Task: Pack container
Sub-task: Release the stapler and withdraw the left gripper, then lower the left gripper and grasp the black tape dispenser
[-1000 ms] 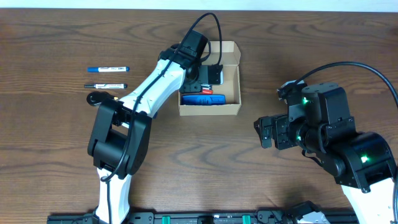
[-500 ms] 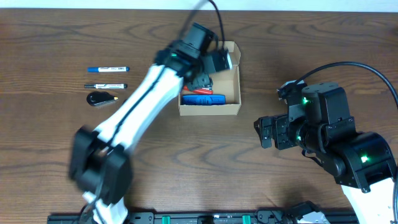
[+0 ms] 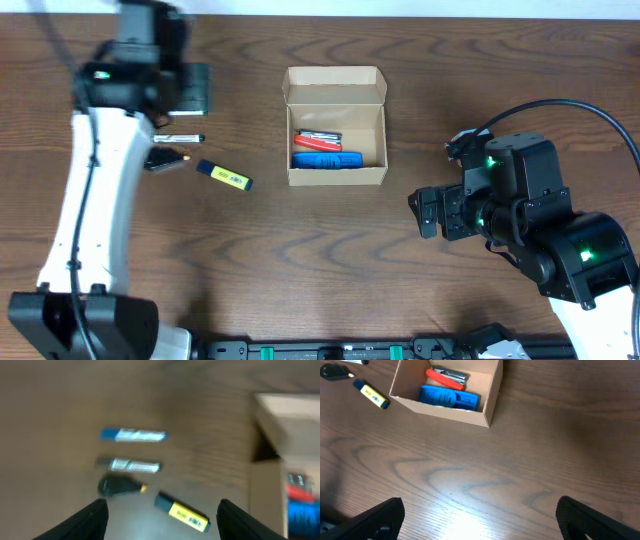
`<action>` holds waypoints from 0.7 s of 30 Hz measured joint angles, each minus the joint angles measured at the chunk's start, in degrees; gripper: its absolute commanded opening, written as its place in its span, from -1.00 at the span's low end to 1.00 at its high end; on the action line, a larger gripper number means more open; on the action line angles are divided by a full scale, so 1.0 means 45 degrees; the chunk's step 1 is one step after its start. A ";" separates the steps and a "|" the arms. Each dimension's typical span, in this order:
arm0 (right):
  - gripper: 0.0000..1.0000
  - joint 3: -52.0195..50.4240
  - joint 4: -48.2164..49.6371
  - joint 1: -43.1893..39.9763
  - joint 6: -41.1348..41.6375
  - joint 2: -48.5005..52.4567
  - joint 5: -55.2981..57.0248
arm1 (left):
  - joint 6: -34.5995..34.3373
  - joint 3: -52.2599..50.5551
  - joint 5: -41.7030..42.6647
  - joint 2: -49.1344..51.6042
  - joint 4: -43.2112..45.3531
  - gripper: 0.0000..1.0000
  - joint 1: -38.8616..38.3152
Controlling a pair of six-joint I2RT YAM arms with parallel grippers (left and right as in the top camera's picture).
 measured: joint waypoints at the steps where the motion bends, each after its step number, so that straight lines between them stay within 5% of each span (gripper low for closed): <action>1: 0.99 0.0000 0.0005 0.0000 0.0000 0.0000 0.0000 | -0.0816 0.0000 -0.0019 0.0083 -0.0219 0.95 0.0437; 14: 0.99 0.0000 0.0000 0.0000 0.0000 0.0000 0.0000 | -0.5518 0.0000 0.0559 0.1025 -0.0510 0.90 0.2166; 21: 0.99 0.0000 0.0000 0.0000 0.0000 0.0000 -0.0005 | -1.0307 -0.0005 -0.0039 0.2045 -0.2278 0.90 0.2137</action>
